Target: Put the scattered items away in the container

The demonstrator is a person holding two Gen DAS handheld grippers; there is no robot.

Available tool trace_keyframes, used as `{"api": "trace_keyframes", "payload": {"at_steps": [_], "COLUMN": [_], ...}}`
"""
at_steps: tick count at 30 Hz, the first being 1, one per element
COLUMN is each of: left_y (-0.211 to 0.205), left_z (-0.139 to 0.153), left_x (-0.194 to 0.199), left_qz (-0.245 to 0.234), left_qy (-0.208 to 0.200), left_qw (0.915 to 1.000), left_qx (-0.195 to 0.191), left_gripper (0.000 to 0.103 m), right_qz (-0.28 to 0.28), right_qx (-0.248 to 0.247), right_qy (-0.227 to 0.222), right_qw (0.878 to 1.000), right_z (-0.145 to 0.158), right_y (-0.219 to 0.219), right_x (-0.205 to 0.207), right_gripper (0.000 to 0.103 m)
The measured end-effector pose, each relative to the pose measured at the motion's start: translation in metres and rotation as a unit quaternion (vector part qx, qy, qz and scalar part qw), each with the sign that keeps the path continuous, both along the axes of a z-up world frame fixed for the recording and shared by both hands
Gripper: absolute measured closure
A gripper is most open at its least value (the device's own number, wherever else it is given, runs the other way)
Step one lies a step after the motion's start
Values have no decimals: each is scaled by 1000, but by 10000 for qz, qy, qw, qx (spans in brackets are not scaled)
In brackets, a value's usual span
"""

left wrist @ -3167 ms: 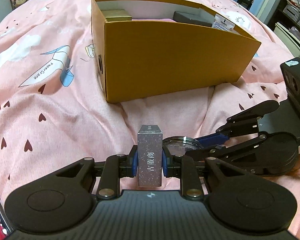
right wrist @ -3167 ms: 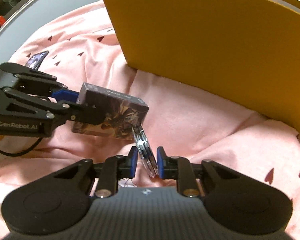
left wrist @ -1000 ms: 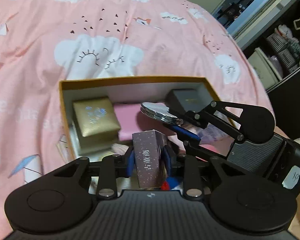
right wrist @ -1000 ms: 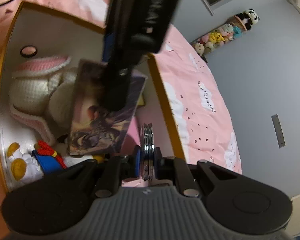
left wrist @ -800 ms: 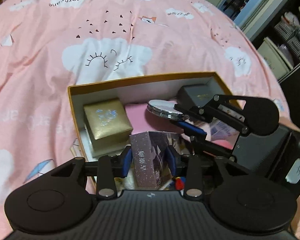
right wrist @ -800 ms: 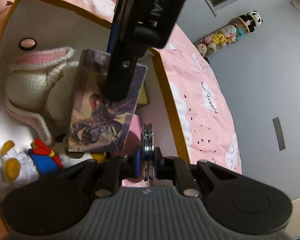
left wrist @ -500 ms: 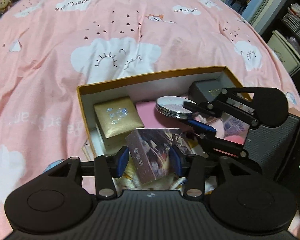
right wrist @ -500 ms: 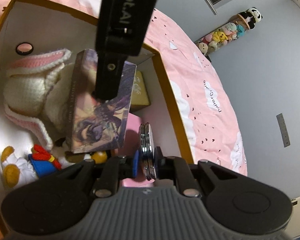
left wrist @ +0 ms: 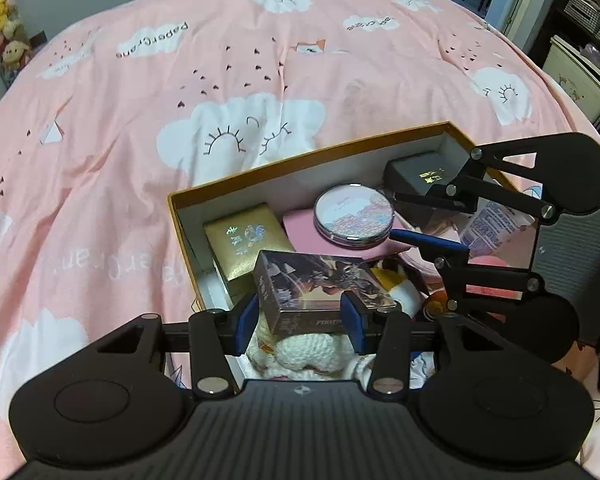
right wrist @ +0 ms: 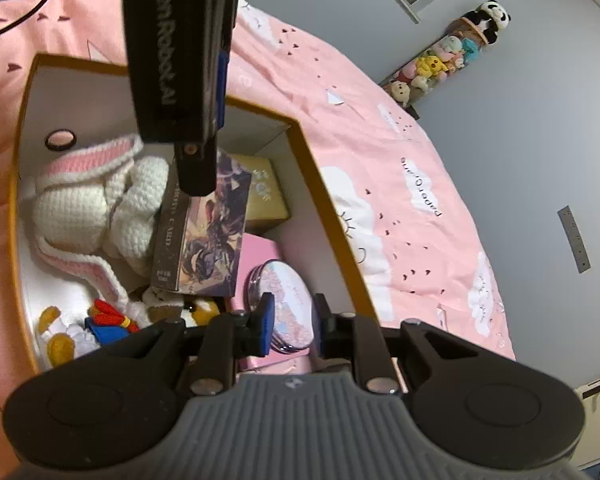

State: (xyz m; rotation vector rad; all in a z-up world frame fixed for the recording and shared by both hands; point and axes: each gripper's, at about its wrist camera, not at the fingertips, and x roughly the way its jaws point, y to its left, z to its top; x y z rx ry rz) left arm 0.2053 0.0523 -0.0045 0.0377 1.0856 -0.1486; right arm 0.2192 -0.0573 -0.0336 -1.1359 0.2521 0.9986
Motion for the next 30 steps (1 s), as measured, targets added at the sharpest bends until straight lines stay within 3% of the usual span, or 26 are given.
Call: {"api": "trace_keyframes", "payload": {"at_steps": [8,13,16,24,25,30], "left_y": [-17,-28,-33,-41,-42,-50], "left_z": [25,48,63,79,77,60], "left_x": [-20,-37,-48,-80,-83,-98], "left_qz": [-181,-201,-112,568,1060,1347], "left_qy": [-539,-1073,-1443,-2313,-2359,-2463], "left_qw": [9979,9932,9888,9703,9644,9588], "left_qx": [295,399,364,424,545,436], "left_gripper": [46,44,38,20,18,15], "right_qz": [-591,-1195,-1632,-2649,-2711,-2951], "right_qx": [553,1187,1682,2996,3078,3325], "right_qy": [426,934,1258,2096,2141,2375], "right_qw": [9958,9813,9640,8923,8866,8637], "right_z": [23,52,69,97,96,81], "right_y": [-30,-48,-65,-111,-114,-127], "right_x": [-13,-14,-14,-21,-25,-44], "right_gripper": [78,78,74,59,57,52]}}
